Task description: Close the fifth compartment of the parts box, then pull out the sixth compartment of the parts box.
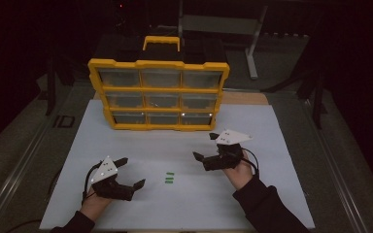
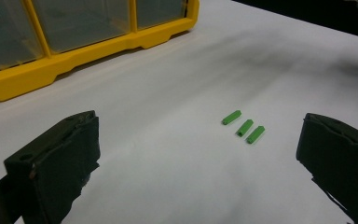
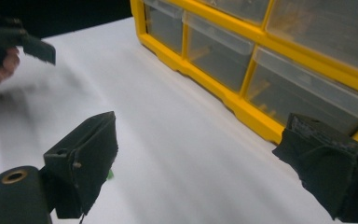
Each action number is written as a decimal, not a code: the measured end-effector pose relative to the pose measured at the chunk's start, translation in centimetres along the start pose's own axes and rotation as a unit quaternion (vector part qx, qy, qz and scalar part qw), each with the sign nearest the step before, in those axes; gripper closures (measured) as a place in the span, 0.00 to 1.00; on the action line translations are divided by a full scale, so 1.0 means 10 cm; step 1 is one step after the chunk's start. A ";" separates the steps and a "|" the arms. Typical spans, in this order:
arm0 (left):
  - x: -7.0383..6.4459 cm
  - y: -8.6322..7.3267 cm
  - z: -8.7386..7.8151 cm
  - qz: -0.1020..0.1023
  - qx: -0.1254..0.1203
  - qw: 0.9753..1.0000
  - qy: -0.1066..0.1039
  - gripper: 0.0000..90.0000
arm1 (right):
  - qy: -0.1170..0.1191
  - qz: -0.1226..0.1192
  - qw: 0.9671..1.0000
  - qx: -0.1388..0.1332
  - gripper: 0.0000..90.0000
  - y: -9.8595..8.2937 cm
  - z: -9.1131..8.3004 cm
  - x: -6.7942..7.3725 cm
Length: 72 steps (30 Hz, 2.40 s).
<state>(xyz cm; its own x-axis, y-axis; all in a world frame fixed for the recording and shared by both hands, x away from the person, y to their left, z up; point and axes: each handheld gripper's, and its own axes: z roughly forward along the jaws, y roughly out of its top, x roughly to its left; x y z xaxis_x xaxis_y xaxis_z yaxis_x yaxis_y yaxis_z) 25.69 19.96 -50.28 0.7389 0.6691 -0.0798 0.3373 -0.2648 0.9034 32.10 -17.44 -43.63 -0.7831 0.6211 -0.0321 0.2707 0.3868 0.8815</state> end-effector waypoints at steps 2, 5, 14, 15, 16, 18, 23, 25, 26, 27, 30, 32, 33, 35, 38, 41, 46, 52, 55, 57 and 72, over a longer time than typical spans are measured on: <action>0.00 0.00 0.00 0.000 0.000 1.000 0.000 0.00 | 0.000 -0.001 1.000 -0.002 0.11 -0.07 -0.05 0.02; 0.00 0.00 0.00 0.000 0.000 1.000 0.000 0.00 | -0.001 0.005 1.000 -0.005 0.11 -0.16 -0.13 0.03; 0.00 0.00 0.00 0.000 -0.001 1.000 0.000 0.00 | -0.027 0.016 0.999 -0.007 0.10 -0.47 -0.38 0.02; 0.00 0.00 0.00 0.000 -0.001 1.000 0.000 0.00 | -0.030 0.018 0.999 -0.009 0.10 -0.50 -0.42 0.01; 0.00 0.00 0.00 0.001 0.000 1.000 0.000 0.00 | -0.035 0.020 0.999 -0.009 0.10 -0.53 -0.45 0.01; 0.00 0.00 0.00 0.000 -0.001 1.000 0.000 0.00 | -0.039 0.020 0.999 -0.012 0.10 -0.59 -0.52 -0.02; 0.00 0.00 0.00 -0.001 -0.002 1.000 0.000 0.00 | -0.052 0.016 0.998 -0.031 0.10 -0.71 -0.68 -0.05; 0.00 0.00 0.00 0.000 -0.002 1.000 -0.001 0.00 | -0.056 0.016 0.998 -0.037 0.10 -0.75 -0.73 -0.06; 0.00 0.00 0.00 0.000 -0.002 1.000 -0.001 0.00 | -0.056 0.016 0.998 -0.039 0.10 -0.78 -0.75 -0.06; 0.00 0.00 0.00 0.000 -0.002 1.000 -0.001 0.00 | -0.058 0.017 0.997 -0.040 0.10 -0.80 -0.77 -0.06; 0.00 0.00 0.00 0.000 -0.002 1.000 -0.001 0.00 | -0.063 0.016 0.997 -0.037 0.10 -0.87 -0.80 -0.07; 0.00 0.00 -0.01 -0.001 -0.002 1.000 -0.001 0.00 | -0.066 0.017 0.997 -0.035 0.10 -0.92 -0.81 -0.08; 0.00 0.00 0.00 -0.001 -0.002 1.000 -0.001 0.00 | -0.067 0.018 0.997 -0.035 0.10 -0.93 -0.82 -0.08; 0.00 0.00 0.00 -0.001 -0.002 1.000 -0.002 0.00 | -0.063 0.022 0.997 -0.040 0.10 -0.94 -0.82 -0.10; 0.00 0.00 0.00 -0.001 -0.002 1.000 -0.002 0.00 | -0.060 0.021 0.997 -0.043 0.10 -0.94 -0.81 -0.12; 0.00 0.00 0.00 -0.001 -0.002 1.000 -0.002 0.00 | -0.054 0.024 0.997 -0.041 0.10 -0.95 -0.80 -0.12; 0.01 0.00 -0.01 -0.001 -0.002 1.000 -0.001 0.00 | -0.049 0.022 0.998 -0.041 0.10 -0.95 -0.79 -0.12; 0.00 0.00 -0.01 -0.003 -0.004 1.000 -0.001 0.00 | -0.056 0.013 0.998 -0.034 0.10 -0.93 -0.78 -0.09; 0.00 0.00 -0.01 -0.002 -0.004 1.000 -0.002 0.00 | -0.055 0.015 0.998 -0.034 0.10 -0.91 -0.79 -0.09; 0.00 0.00 -0.01 -0.002 -0.004 1.000 -0.002 0.00 | -0.054 0.010 0.998 -0.035 0.10 -0.90 -0.80 -0.08; 0.00 0.00 -0.02 -0.001 -0.004 1.000 -0.003 0.00 | -0.052 -0.051 0.997 -0.027 0.10 -0.69 -0.76 0.00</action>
<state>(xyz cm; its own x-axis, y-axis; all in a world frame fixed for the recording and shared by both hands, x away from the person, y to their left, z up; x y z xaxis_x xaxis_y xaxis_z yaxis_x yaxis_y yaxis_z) 25.60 20.07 -50.19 0.7413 0.6659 -0.0837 0.3338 -0.2575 0.9068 25.97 -25.30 -46.17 -0.7420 0.6486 -0.1698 0.1596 0.4168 0.8949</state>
